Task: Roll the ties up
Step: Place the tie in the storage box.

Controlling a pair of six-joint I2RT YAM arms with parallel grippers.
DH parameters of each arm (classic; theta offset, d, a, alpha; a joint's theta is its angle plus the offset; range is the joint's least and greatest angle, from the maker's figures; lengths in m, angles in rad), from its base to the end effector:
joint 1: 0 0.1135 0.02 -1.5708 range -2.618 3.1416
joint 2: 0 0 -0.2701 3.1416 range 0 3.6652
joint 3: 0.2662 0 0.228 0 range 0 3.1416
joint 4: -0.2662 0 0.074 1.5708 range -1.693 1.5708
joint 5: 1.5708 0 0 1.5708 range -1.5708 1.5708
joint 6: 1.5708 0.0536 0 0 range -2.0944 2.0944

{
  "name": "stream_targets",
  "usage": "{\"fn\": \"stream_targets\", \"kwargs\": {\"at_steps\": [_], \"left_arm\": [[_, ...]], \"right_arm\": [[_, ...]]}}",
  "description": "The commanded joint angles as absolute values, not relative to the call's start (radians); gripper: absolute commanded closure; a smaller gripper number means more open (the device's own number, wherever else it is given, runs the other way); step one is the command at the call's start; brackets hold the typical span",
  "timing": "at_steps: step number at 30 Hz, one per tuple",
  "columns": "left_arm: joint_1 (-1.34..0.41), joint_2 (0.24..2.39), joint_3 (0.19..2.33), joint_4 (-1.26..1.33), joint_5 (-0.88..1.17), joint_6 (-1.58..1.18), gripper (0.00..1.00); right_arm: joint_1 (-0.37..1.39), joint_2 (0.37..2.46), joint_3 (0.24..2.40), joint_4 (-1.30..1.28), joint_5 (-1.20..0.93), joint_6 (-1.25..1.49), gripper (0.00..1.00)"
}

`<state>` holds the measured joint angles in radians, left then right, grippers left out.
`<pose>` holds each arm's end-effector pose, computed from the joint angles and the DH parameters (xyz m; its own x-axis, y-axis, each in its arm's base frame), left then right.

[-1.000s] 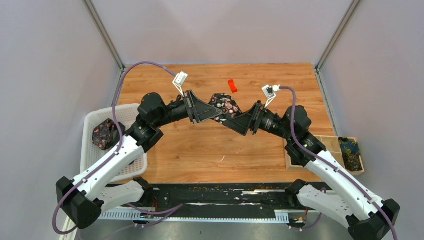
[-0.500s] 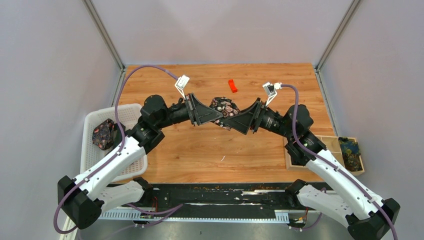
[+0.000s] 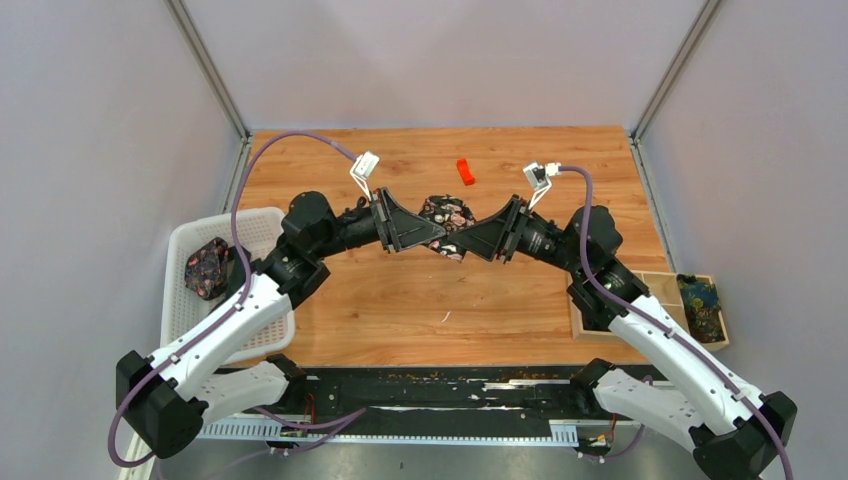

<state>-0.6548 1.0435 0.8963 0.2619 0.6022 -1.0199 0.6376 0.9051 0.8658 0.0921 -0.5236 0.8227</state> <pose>0.1622 -0.1629 0.3875 -0.7604 -0.3014 -0.5753 0.5737 0.1034 -0.8125 0.1412 0.1380 0.3836 -0.6431 0.3136 -0.6986 -0.6547 0.2482 0.7140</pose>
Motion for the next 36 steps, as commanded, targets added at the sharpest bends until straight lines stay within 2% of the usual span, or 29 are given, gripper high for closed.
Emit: {"fn": "stream_targets", "kwargs": {"at_steps": [1, 5, 8, 18, 24, 36], "left_arm": [[-0.657, 1.03, 0.893, 0.318, 0.617, -1.02, 0.72], [-0.657, 1.024, 0.883, 0.321, 0.613, -1.02, 0.69], [-0.657, 1.017, 0.872, 0.324, 0.607, -1.022, 0.61], [-0.657, 0.992, 0.857, 0.31, 0.584, -0.995, 0.23], [-0.656, 0.922, 0.882, 0.07, 0.443, -0.834, 0.01], [-0.655, 0.676, 0.908, -0.513, 0.067, -0.486, 0.0]], "right_arm": [[0.636, 0.91, 0.918, 0.107, -0.508, 0.822, 0.66], [0.635, 0.918, 0.925, 0.088, -0.497, 0.819, 0.87], [0.635, 0.923, 0.929, 0.081, -0.496, 0.818, 1.0], [0.635, 0.92, 0.933, 0.031, -0.456, 0.798, 1.0], [0.636, 0.902, 0.972, -0.115, -0.351, 0.725, 1.0], [0.627, 0.895, 1.124, -0.751, 0.318, 0.528, 1.0]]}}
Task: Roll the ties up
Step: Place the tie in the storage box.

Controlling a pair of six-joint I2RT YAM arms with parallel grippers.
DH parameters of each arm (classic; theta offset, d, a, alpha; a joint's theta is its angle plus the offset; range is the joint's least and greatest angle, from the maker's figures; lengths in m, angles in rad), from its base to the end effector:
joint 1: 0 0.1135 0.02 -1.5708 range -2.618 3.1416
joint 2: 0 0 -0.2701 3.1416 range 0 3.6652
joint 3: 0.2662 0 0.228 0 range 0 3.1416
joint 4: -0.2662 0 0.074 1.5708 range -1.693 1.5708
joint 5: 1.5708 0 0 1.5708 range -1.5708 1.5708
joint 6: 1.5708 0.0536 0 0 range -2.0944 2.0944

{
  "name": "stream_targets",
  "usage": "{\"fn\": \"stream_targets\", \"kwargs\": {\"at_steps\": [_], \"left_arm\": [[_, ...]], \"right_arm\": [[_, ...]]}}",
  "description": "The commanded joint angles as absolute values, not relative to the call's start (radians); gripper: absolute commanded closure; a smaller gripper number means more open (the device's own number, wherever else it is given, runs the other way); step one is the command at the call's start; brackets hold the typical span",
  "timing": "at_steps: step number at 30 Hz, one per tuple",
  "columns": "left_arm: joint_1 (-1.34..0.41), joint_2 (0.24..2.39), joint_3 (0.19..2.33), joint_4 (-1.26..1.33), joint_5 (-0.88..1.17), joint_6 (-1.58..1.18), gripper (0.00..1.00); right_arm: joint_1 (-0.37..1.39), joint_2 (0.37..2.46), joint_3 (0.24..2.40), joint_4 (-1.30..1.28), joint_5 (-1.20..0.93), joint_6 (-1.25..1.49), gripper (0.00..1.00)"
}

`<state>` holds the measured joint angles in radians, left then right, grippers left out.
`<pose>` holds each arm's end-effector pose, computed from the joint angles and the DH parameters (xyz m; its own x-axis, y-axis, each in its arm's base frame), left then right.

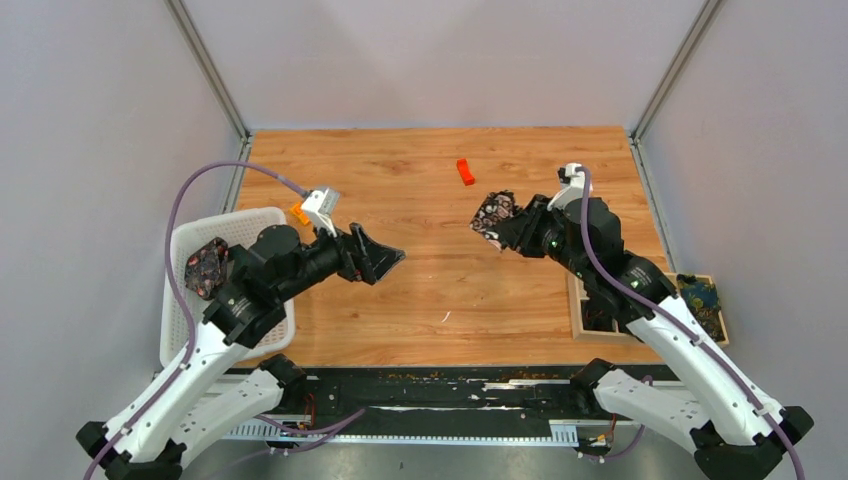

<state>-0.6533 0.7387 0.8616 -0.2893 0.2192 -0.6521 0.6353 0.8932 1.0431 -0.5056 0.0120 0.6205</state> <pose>0.1167 -0.1040 0.3609 -0.5679 -0.3112 -0.7620 0.5271 0.5735 -0.6271 0.1443 0.1056 0.3717 -0.5678 0.3037 -0.7651 -0.3124 0.7804 0.5417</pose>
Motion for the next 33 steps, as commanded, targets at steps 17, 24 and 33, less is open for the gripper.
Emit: {"fn": "stream_targets", "kwargs": {"at_steps": [17, 24, 33], "left_arm": [[-0.655, 0.485, 0.807, -0.716, -0.078, -0.332, 0.0], [-0.656, 0.486, 0.792, -0.705, -0.051, -0.324, 0.0], [-0.656, 0.48, 0.78, -0.691, -0.034, -0.318, 0.0]], "right_arm": [[0.085, 1.038, 1.032, -0.922, 0.315, 0.407, 1.0], [0.024, 1.111, 0.954, -0.872, 0.357, 0.44, 1.0], [0.009, 1.133, 0.905, -0.856, 0.439, 0.486, 1.0]]}}
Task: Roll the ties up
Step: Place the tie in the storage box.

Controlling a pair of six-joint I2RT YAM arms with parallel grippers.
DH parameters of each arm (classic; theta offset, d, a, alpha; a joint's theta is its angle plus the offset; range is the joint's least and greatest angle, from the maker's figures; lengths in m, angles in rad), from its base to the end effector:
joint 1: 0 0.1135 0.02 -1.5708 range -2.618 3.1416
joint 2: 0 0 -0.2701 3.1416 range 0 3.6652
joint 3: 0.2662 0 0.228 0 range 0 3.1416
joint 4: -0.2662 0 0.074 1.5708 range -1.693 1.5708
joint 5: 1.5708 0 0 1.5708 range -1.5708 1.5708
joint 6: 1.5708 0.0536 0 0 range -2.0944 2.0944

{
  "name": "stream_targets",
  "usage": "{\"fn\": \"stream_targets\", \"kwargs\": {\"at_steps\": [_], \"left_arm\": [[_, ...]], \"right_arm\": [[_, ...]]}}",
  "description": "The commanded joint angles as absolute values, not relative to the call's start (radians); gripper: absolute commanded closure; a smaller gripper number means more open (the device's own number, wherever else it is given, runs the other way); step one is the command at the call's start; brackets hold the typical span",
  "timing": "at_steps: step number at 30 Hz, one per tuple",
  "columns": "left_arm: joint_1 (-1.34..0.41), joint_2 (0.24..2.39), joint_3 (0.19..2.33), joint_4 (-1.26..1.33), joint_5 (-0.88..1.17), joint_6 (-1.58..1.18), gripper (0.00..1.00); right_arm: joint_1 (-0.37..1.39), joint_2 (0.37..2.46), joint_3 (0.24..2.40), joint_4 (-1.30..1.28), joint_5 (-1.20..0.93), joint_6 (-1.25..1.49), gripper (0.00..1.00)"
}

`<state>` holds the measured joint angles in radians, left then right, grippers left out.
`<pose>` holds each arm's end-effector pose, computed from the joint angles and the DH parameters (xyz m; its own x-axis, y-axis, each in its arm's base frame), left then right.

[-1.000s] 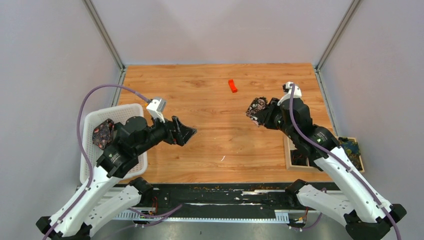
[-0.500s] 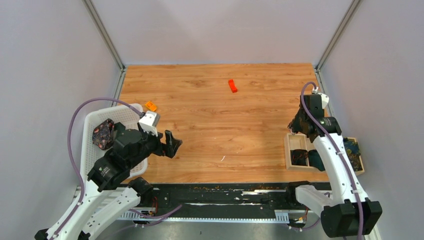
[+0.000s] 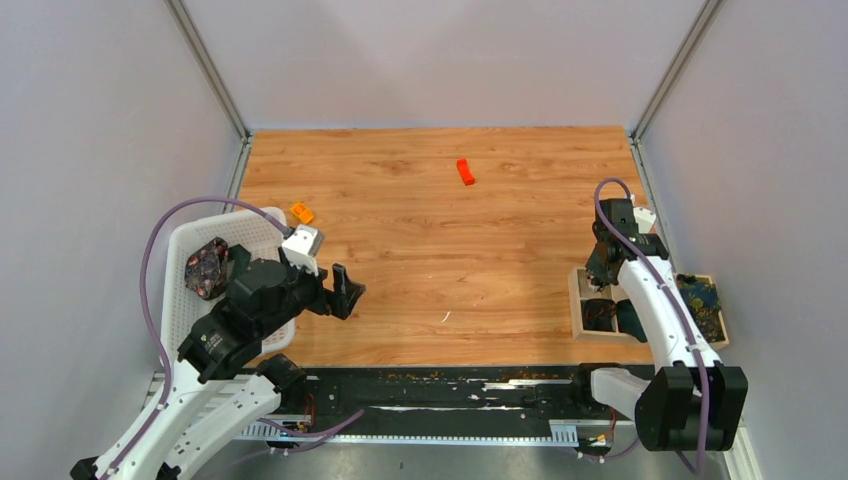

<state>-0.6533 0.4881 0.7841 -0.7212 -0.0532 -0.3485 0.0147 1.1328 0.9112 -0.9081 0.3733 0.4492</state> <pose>0.0736 -0.0528 0.3091 -0.5020 -0.0452 -0.8637 0.4225 0.8586 -0.2905 0.1864 -0.0168 0.2562 -0.7528 0.3933 -0.5278 0.5206 0.8465 -0.1117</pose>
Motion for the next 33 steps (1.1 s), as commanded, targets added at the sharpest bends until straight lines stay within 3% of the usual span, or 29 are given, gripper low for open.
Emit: {"fn": "stream_targets", "kwargs": {"at_steps": [1, 10, 23, 33], "left_arm": [[-0.655, 0.48, 0.779, -0.692, -0.031, -0.318, 0.0], [-0.655, 0.477, 0.775, -0.685, -0.025, -0.316, 0.0], [-0.656, 0.48, 0.772, -0.677, -0.018, -0.311, 0.0], [-0.655, 0.479, 0.77, -0.674, -0.017, -0.308, 0.0]], "right_arm": [[0.009, 1.141, 0.905, -0.848, 0.447, 0.493, 1.0], [-0.035, 1.284, 0.854, -0.736, 0.478, 0.513, 1.0], [-0.036, 1.472, 0.805, -0.62, 0.338, 0.554, 1.0], [0.024, 1.52, 0.759, -0.595, 0.324, 0.611, 1.0]]}}
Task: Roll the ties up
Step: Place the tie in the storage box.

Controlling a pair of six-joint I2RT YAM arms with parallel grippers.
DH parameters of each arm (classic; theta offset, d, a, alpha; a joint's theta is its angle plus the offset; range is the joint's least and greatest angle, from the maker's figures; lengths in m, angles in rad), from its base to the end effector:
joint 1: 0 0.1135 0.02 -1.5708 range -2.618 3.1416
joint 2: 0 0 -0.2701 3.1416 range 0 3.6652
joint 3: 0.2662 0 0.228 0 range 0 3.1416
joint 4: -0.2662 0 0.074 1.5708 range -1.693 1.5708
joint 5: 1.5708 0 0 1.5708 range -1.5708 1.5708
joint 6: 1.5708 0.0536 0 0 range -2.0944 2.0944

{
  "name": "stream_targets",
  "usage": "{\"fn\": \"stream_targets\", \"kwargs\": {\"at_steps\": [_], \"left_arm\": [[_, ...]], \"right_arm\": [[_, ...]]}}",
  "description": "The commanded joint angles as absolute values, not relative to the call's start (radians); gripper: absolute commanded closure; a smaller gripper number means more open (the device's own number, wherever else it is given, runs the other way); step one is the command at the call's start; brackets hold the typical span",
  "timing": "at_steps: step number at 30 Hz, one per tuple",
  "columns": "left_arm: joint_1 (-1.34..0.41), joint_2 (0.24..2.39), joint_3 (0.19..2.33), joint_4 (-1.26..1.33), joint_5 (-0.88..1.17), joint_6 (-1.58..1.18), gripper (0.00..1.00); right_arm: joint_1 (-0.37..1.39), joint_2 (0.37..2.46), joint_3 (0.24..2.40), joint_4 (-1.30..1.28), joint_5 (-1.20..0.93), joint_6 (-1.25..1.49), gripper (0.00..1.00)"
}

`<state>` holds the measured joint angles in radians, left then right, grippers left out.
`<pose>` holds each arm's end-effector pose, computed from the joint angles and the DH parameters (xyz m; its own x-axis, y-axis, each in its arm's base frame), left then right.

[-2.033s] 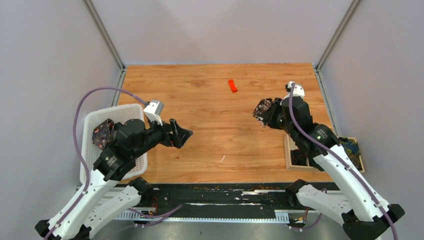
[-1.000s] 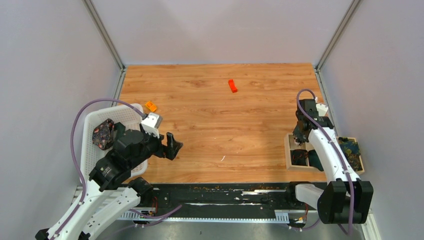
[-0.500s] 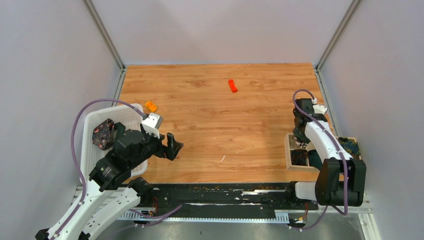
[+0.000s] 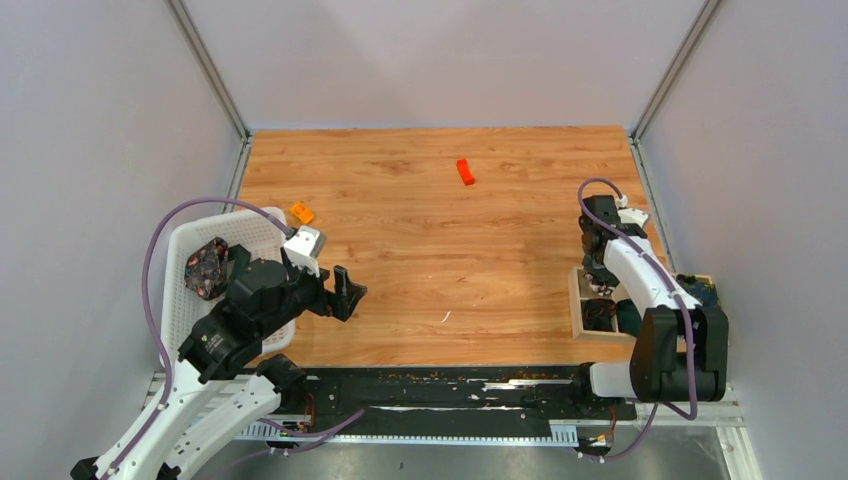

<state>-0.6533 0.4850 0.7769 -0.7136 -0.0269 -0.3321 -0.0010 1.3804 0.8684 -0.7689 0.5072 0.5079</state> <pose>0.0730 -0.0541 0.3079 -0.4990 -0.0285 -0.8661 0.4500 0.8456 -0.2871 0.2246 -0.0263 0.2074 -0.7693 0.4259 -0.4761 0.5881 0.7632 -0.2677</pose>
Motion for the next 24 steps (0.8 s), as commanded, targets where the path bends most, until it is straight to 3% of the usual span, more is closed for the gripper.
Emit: {"fn": "stream_targets", "kwargs": {"at_steps": [1, 6, 13, 24], "left_arm": [[-0.655, 0.479, 0.77, -0.674, -0.016, -0.308, 0.0], [-0.656, 0.47, 0.769, -0.674, -0.02, -0.308, 0.0], [-0.655, 0.453, 0.767, -0.671, -0.018, -0.307, 0.0], [-0.655, 0.436, 0.766, -0.67, -0.017, -0.307, 0.0]], "right_arm": [[0.03, 1.521, 0.756, -0.589, 0.315, 0.612, 1.0], [0.032, 1.509, 0.763, -0.6, 0.295, 0.61, 0.95], [0.033, 1.45, 0.724, -0.582, 0.28, 0.609, 0.65], [0.037, 1.309, 0.796, -0.695, 0.281, 0.588, 0.56]]}}
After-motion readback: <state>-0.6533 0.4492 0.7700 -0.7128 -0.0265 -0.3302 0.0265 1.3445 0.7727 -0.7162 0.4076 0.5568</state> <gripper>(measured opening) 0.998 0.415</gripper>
